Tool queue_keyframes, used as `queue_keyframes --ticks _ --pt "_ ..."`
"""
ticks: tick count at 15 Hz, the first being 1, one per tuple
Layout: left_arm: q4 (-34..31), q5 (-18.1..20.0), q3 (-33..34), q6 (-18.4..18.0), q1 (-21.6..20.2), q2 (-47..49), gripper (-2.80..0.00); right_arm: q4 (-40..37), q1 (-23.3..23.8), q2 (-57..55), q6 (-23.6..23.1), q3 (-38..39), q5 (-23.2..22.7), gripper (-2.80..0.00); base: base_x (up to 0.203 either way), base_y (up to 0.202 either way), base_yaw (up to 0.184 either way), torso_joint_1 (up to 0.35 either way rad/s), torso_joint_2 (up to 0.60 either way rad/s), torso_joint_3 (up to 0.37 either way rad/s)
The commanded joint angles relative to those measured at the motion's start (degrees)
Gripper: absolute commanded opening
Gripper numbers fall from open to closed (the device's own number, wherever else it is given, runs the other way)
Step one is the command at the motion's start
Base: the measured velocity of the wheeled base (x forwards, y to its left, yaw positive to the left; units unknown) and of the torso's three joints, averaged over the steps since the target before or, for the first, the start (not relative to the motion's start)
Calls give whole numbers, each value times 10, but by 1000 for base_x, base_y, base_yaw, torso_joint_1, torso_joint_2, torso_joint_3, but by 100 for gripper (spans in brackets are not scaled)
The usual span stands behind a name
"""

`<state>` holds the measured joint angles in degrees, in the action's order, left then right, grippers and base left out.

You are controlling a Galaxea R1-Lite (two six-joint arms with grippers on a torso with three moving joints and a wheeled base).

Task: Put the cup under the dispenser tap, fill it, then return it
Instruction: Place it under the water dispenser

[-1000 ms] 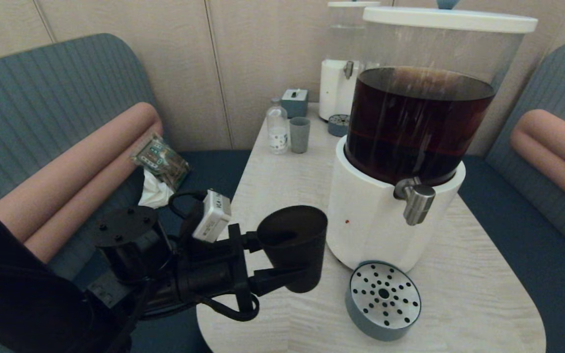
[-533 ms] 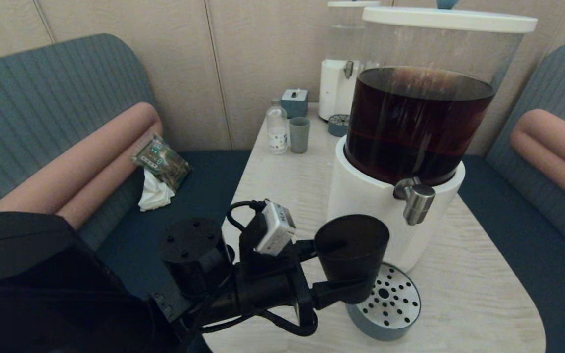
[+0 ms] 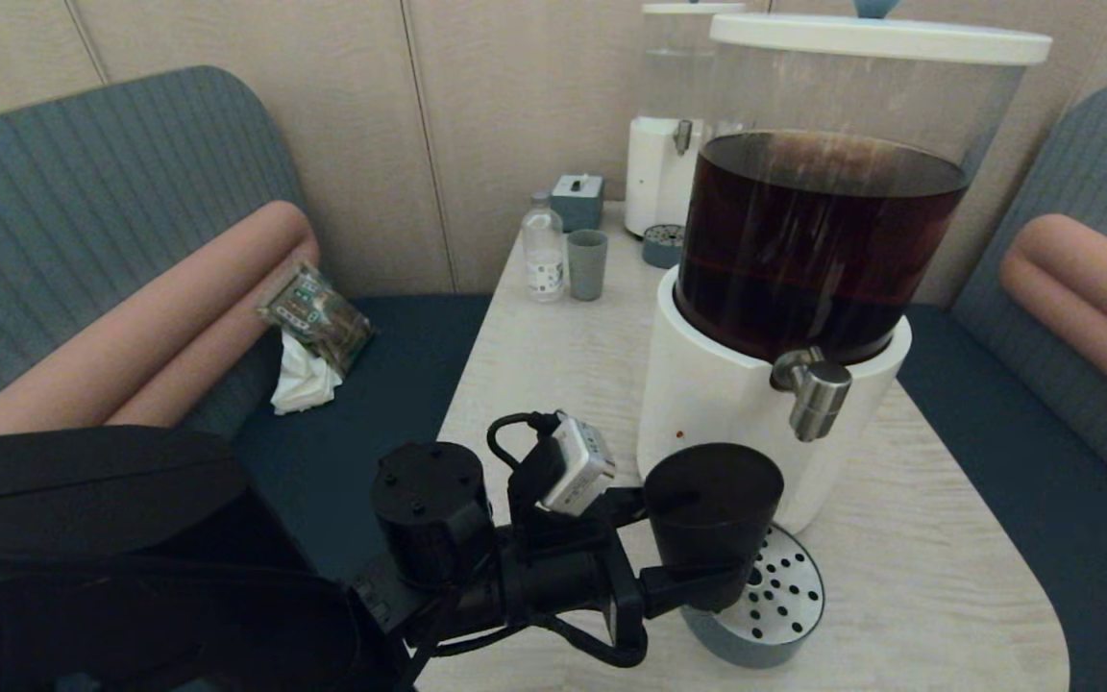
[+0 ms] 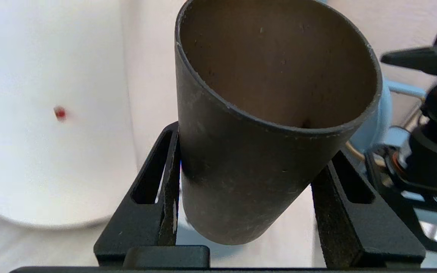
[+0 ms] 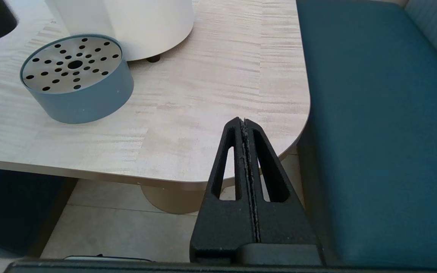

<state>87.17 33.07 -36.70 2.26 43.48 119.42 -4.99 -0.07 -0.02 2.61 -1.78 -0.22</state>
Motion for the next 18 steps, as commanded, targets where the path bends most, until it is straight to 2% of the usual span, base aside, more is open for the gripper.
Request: queue_keyframes --ticks 1,5,14,18 --pt "5 2 -31 1 1 25 -280 0 0 -1 0 0 0 -280 0 0 0 0 0 0" --pt "5 -4 -65 1 11 73 -280 0 0 -1 0 0 0 -280 0 0 0 0 0 0" --pt "5 -3 -106 0 15 113 -280 0 0 -1 0 0 0 -280 0 0 0 0 0 0" --pt "5 -4 -117 0 32 131 -280 0 0 -1 0 0 0 -280 0 0 0 0 0 0"
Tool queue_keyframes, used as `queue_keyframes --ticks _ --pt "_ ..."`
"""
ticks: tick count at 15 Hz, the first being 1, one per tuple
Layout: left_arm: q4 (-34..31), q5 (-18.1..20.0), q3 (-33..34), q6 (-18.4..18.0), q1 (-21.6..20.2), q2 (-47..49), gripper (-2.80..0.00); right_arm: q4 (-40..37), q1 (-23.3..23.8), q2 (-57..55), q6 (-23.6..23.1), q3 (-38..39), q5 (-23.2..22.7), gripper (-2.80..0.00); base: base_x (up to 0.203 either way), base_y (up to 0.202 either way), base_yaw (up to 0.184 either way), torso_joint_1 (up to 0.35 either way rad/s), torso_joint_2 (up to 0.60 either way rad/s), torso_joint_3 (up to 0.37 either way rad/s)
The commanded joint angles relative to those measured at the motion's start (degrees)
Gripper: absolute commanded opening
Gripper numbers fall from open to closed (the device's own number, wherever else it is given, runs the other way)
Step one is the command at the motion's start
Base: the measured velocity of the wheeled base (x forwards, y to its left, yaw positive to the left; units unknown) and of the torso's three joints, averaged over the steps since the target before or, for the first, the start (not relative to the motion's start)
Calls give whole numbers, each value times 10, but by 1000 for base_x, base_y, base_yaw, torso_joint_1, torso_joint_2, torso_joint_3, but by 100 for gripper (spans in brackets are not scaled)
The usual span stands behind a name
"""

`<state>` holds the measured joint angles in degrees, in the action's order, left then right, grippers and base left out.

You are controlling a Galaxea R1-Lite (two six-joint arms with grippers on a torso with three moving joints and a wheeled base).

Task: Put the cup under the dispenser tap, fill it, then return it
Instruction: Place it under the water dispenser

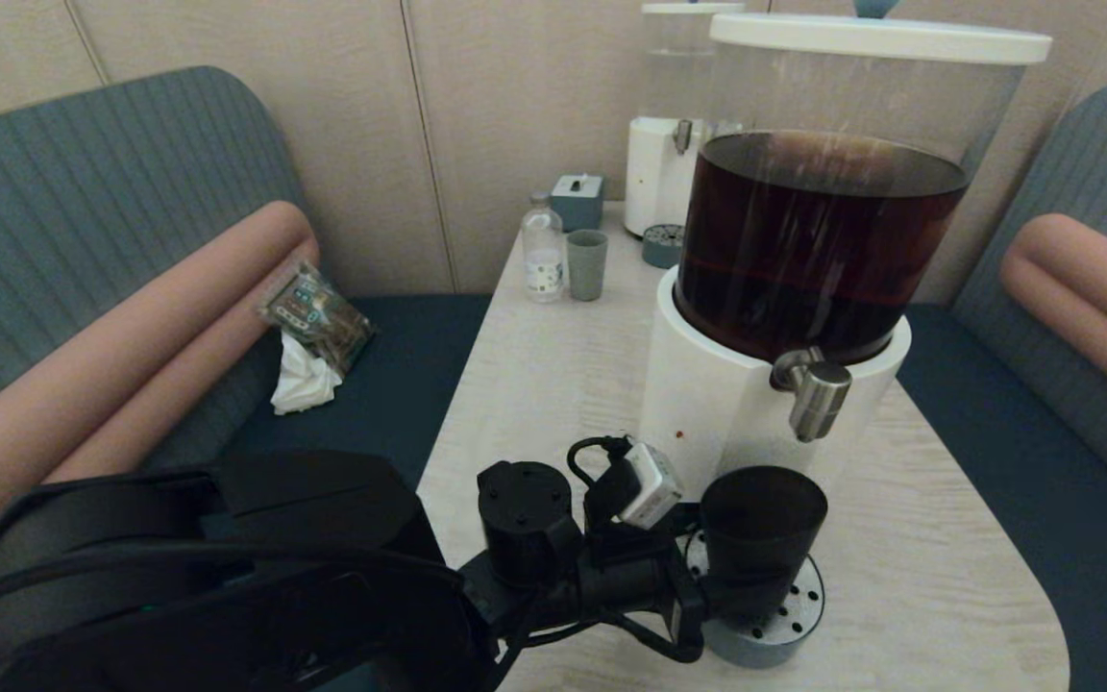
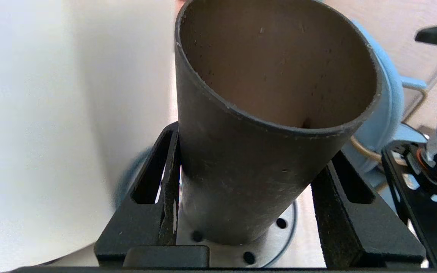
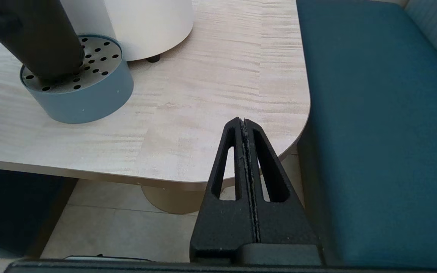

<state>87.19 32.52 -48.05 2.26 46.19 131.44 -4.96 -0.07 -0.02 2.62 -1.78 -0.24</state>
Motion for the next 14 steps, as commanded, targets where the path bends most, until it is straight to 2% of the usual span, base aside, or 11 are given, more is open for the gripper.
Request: queue_keyframes --ticks 1,14 --pt "5 2 -8 1 6 13 -280 0 0 -1 0 0 0 -280 0 0 0 0 0 0" --pt "5 -7 -18 0 7 11 -280 0 0 -1 -1 0 0 -280 0 0 0 0 0 0"
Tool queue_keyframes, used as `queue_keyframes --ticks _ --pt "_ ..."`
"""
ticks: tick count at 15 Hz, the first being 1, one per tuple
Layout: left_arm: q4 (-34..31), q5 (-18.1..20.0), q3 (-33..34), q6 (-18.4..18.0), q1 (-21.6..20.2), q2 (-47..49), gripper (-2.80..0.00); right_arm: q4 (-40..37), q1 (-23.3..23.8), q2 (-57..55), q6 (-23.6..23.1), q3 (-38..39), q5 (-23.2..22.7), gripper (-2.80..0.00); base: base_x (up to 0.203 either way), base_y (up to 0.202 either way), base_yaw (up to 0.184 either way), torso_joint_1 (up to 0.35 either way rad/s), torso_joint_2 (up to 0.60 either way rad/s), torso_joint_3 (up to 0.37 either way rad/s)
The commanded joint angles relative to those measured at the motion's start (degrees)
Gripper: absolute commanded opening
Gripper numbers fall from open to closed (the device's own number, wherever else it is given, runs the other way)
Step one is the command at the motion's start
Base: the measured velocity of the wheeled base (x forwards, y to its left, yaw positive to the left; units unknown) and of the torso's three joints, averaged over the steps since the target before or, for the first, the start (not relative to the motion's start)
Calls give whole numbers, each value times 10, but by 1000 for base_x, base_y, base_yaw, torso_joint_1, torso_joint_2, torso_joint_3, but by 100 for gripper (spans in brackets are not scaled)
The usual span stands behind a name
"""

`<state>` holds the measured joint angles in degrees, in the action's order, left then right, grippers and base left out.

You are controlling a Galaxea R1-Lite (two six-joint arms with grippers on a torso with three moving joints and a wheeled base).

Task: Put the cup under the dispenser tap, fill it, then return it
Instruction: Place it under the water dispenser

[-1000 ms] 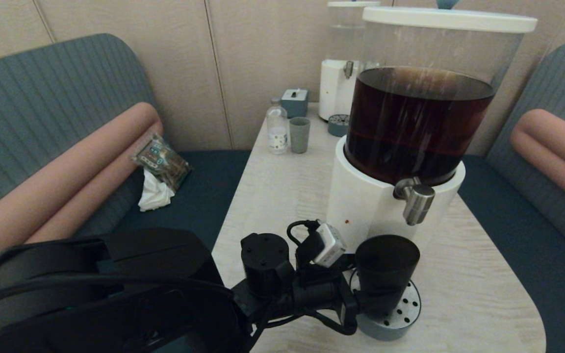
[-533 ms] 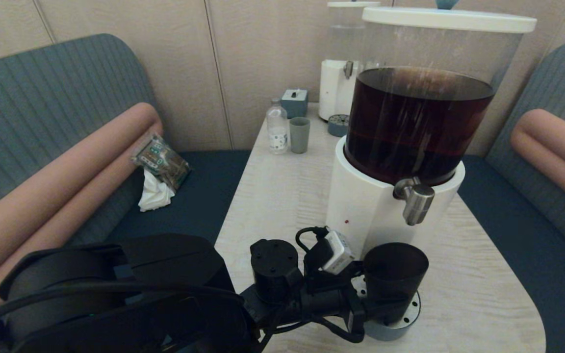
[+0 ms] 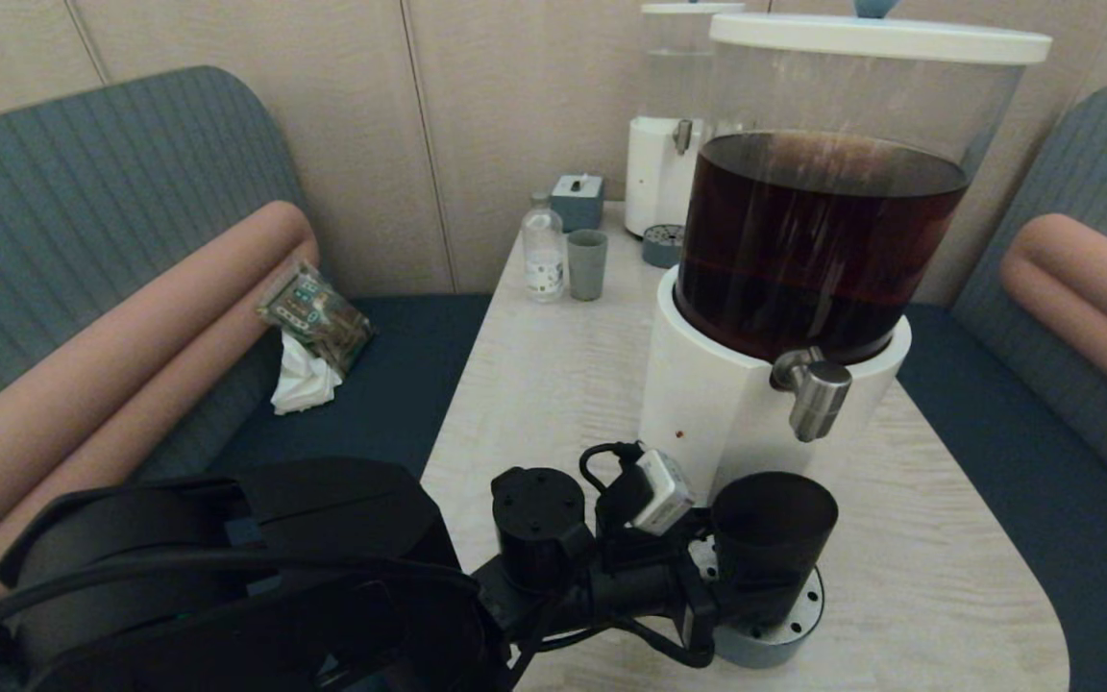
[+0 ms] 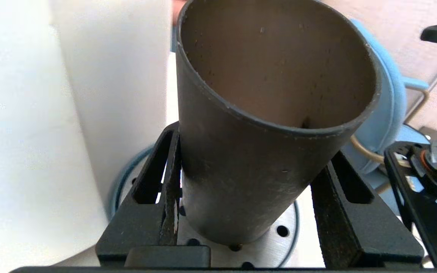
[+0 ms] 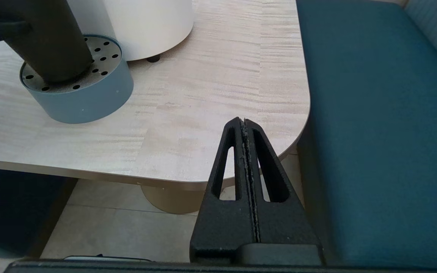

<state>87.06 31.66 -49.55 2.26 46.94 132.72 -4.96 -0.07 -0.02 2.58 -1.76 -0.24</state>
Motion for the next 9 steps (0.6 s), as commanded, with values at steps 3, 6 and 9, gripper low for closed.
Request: queue_keyframes --ticks 3,6,9 --pt "6 2 -3 0 0 0 -280 0 0 -1 1 -1 0 -280 0 0 0 0 0 0" --pt "6 2 -2 0 0 0 -280 0 0 -1 1 0 0 -280 0 0 0 0 0 0" --pt "0 2 -2 0 0 -2 0 0 0 -1 1 0 0 -280 0 0 0 0 0 0"
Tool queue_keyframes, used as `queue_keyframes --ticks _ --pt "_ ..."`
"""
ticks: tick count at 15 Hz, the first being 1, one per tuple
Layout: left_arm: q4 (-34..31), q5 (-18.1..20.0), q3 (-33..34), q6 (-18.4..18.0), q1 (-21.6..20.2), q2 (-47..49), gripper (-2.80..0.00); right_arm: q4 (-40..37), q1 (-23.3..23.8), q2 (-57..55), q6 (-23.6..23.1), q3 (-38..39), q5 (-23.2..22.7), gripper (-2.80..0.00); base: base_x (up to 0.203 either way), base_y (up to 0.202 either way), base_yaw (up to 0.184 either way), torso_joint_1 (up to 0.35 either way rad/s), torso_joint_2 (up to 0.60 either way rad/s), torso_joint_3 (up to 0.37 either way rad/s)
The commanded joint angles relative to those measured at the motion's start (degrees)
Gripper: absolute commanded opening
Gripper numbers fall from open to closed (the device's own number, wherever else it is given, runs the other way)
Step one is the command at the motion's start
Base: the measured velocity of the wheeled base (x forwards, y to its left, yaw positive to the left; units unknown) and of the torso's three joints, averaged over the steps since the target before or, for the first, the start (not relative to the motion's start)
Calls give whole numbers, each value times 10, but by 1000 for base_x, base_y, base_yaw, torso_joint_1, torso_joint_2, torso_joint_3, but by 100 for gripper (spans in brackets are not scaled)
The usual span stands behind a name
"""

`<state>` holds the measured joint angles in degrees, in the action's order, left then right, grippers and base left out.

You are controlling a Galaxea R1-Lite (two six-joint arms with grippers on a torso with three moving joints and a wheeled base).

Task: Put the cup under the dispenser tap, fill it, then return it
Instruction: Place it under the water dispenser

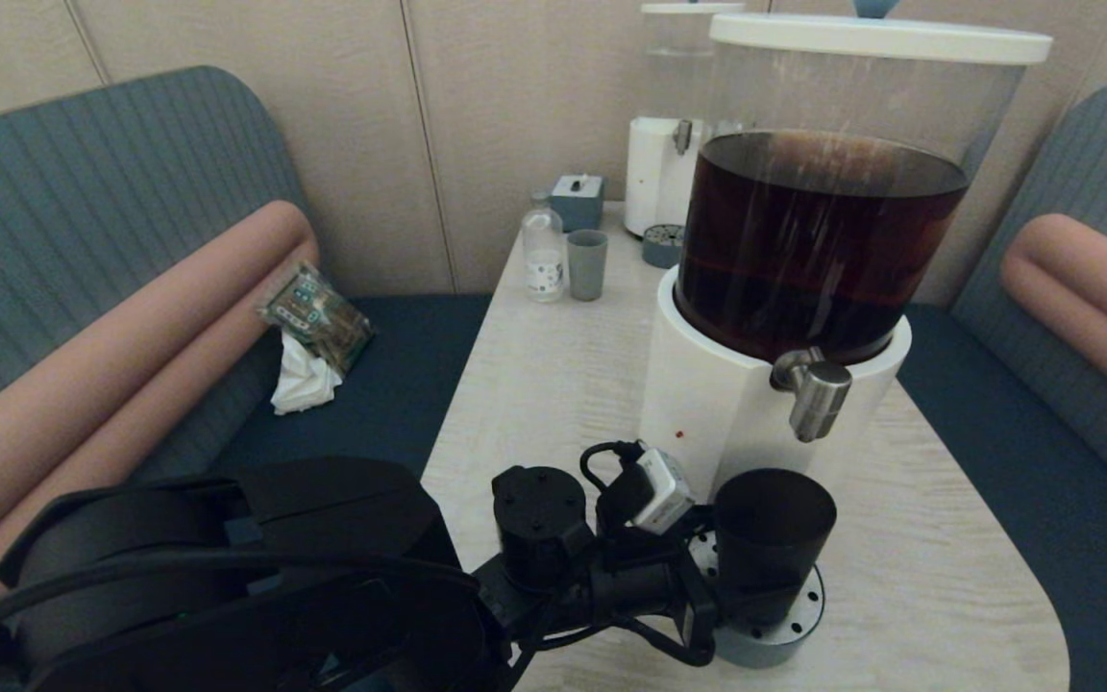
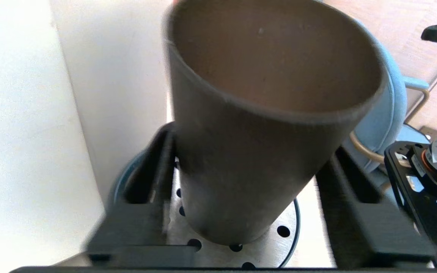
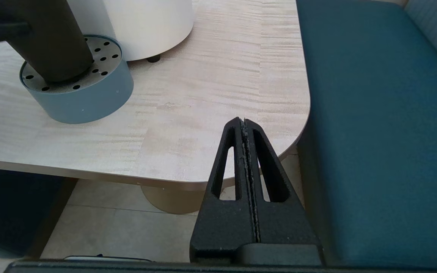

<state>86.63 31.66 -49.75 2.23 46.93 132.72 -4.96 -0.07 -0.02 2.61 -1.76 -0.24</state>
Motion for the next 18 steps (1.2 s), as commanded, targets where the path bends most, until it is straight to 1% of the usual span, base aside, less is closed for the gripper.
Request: queue_keyframes --ticks 1,3,5,9,11,13,18 --pt "4 2 2 1 0 -3 0 0 0 -1 0 0 0 -280 0 0 0 0 0 0" --pt "9 -2 0 0 1 -3 0 0 0 -1 0 -1 0 -280 0 0 0 0 0 0" --pt "10 -14 2 -1 1 -5 0 0 0 -1 0 0 0 -280 0 0 0 0 0 0" --pt "10 -17 6 -1 1 -12 0 0 0 -1 -1 0 0 -280 0 0 0 0 0 0" --pt "10 -32 8 -2 1 -18 0 0 0 -1 0 -1 0 -280 0 0 0 0 0 0" --pt "10 -39 27 -2 1 -29 0 0 0 -1 0 0 0 -280 0 0 0 0 0 0" --pt "10 -42 81 -1 0 -71 0 0 0 -1 0 0 0 -280 0 0 0 0 0 0"
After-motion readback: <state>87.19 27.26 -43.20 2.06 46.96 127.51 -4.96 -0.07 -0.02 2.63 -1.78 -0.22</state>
